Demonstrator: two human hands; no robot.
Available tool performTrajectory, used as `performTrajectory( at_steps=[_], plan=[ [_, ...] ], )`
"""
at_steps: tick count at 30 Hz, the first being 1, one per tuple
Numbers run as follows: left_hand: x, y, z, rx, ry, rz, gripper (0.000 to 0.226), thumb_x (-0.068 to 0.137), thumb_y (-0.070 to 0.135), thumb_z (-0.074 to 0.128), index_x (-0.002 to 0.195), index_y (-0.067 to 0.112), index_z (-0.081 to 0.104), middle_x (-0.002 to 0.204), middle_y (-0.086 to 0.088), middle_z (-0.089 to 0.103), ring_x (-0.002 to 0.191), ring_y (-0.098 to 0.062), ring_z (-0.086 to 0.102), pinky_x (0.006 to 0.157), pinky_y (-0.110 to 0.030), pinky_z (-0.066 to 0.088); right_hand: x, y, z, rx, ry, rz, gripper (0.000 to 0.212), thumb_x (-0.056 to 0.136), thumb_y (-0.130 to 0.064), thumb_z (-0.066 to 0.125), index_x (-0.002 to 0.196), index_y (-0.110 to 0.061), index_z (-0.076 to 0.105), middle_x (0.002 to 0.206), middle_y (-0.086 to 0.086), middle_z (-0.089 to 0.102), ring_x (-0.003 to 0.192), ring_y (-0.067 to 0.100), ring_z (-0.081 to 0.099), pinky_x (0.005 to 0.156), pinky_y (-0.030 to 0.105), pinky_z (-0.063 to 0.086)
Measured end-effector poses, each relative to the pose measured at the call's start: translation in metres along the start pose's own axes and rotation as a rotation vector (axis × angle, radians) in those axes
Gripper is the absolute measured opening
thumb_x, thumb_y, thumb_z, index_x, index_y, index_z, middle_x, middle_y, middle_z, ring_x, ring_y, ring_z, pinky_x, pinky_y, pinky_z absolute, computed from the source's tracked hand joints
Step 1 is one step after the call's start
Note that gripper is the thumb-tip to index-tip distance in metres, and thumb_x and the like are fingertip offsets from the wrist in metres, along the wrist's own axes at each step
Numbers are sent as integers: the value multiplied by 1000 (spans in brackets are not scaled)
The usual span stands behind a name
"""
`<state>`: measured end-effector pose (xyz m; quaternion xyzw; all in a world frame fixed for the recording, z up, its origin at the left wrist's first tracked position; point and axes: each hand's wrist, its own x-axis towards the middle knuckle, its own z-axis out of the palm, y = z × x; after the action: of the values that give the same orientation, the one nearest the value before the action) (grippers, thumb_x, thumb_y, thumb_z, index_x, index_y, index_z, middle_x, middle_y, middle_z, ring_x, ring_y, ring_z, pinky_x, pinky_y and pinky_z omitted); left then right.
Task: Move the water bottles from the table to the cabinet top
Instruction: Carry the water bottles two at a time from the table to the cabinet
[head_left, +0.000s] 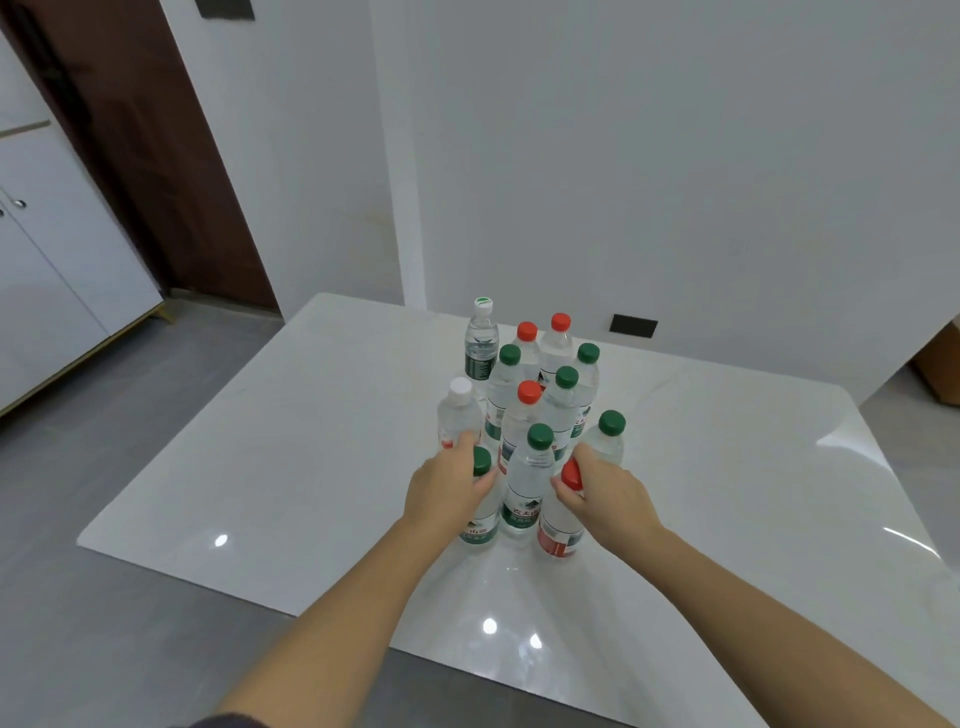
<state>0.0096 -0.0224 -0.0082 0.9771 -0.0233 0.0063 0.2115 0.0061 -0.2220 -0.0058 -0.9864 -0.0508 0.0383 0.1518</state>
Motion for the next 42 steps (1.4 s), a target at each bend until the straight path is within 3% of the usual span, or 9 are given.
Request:
performTrajectory(
  at_steps=[5,8,20,26,28,31,34,38,42],
  plan=[
    [-29,-23,-9,-153,25,-36,27,95,36,53,109,15,43,76,2,53,70,-20,53,57,-32,40,-14,-15,16,132,-6,-75,27,95,-43,53,102,-19,44,92,-1,62,81,19,61,72,35,54],
    [-43,-39,-17,-182,23,-60,22,95,35,53,97,16,42,74,1,52,67,-19,51,57,-32,41,-17,-29,25,133,-39,-113,28,95,-43,53,97,-18,43,84,-1,59,76,19,58,68,34,52],
    [-56,-82,-25,-164,21,-94,21,95,37,53,104,18,46,79,1,55,72,-19,55,65,-34,48,-1,-54,41,165,-25,-137,29,94,-44,54,95,-18,42,85,1,60,78,21,61,72,40,56],
    [-59,-88,-15,-318,105,-127,19,89,31,65,100,19,54,72,7,47,64,-11,46,58,-26,39,-4,-51,45,313,-1,-100,29,90,-44,62,97,-20,47,82,-3,60,76,17,59,71,36,55],
    [-64,-91,-4,-397,142,-188,34,82,30,73,110,23,56,87,6,47,72,-7,46,63,-21,38,-12,-47,49,397,10,-44,33,86,-47,65,104,-24,49,78,-9,56,72,12,56,66,30,51],
    [-77,-97,23,-566,90,-369,81,67,31,86,134,23,41,122,4,38,96,-11,50,83,-23,43,-30,-33,70,534,-53,137,59,77,-53,73,122,-29,44,73,-8,51,67,8,53,60,26,43],
    [-84,-99,57,-679,51,-453,100,61,24,90,143,22,32,134,5,34,116,-13,45,99,-31,42,-40,-20,102,577,-142,277,81,68,-62,76,133,-27,42,93,-5,56,80,9,57,68,28,49],
    [-79,-100,95,-742,129,-538,84,51,24,89,124,24,45,122,2,51,109,-14,56,96,-38,50,-39,-16,140,697,-136,337,88,71,-41,83,142,-16,38,133,1,49,114,14,52,95,28,45],
    [-70,-99,119,-771,239,-613,73,60,19,89,118,19,46,116,-2,58,105,-18,59,90,-31,49,-32,-24,160,880,-59,332,75,69,-24,86,131,-20,44,125,-4,56,113,12,57,93,24,46]
  ],
)
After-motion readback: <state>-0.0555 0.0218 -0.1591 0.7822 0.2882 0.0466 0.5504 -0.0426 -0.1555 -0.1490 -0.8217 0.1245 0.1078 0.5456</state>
